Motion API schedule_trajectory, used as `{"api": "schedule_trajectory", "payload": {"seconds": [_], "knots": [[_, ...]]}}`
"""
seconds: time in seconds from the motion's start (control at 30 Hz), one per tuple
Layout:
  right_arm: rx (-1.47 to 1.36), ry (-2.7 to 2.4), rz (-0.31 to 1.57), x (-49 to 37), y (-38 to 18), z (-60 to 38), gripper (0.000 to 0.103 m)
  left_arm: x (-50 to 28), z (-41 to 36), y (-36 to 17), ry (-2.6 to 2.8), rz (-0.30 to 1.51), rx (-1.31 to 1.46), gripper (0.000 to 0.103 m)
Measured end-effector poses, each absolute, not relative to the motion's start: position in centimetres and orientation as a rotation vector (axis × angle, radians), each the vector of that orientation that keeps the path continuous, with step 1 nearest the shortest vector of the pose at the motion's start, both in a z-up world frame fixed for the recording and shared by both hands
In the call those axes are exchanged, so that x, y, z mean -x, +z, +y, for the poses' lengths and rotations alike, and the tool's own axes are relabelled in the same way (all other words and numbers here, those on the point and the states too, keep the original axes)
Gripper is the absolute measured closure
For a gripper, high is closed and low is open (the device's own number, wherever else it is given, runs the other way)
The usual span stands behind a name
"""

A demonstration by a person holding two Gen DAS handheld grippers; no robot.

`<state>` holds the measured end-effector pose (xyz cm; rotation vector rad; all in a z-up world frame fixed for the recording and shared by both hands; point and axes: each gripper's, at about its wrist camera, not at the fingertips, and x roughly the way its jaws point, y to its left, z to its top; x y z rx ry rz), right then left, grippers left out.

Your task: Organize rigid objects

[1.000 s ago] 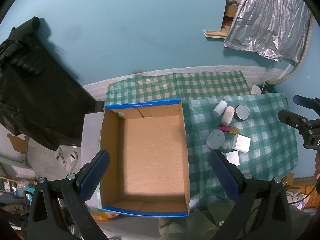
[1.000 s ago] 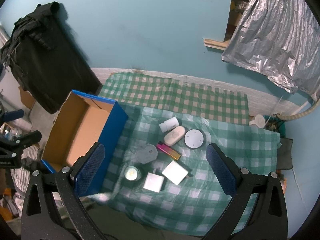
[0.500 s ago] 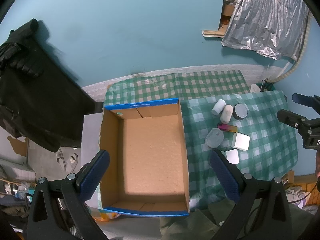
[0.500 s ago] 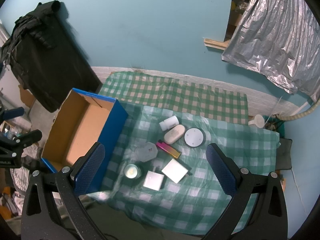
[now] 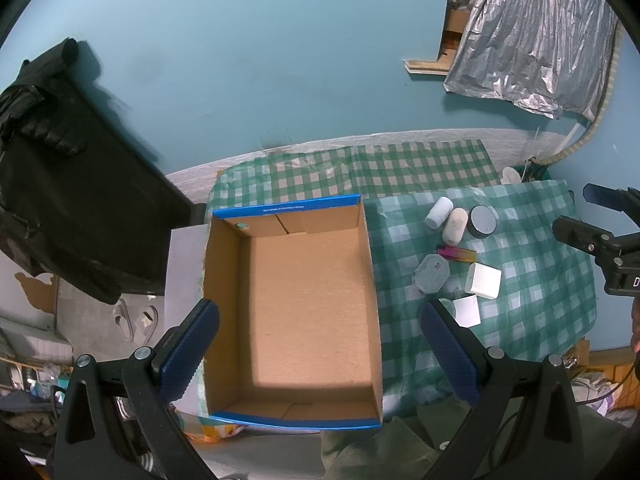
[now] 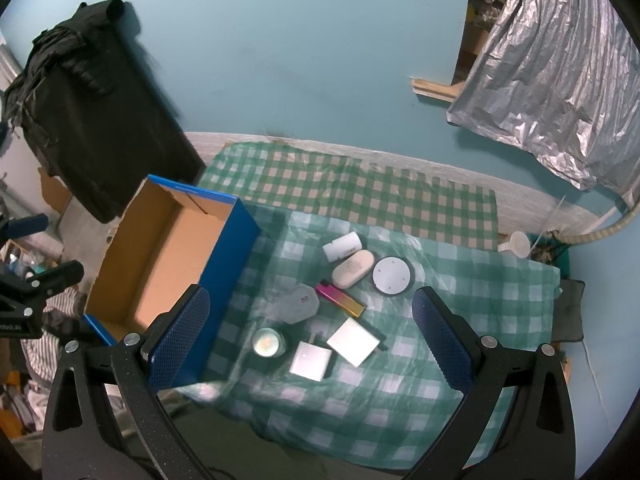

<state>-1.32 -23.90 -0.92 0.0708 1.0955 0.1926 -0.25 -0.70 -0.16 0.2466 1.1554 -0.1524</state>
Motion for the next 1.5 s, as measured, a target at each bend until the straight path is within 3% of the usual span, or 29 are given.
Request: {"api": "schedule_trajectory", "payload": {"seconds": [0.87, 1.5], "knots": [[-0.049, 0.185, 1.135, 0.7, -2.3, -23.6, 0.002, 0.2, 1.0, -0.9, -0.151, 1.163, -0.248, 0.002], [-0.022, 0.111, 1.228, -5.6, -11.0, -28.4, 0.002, -2.3, 12.8, -6.1, -0.037, 1.272, -0.233, 0.002]]}}
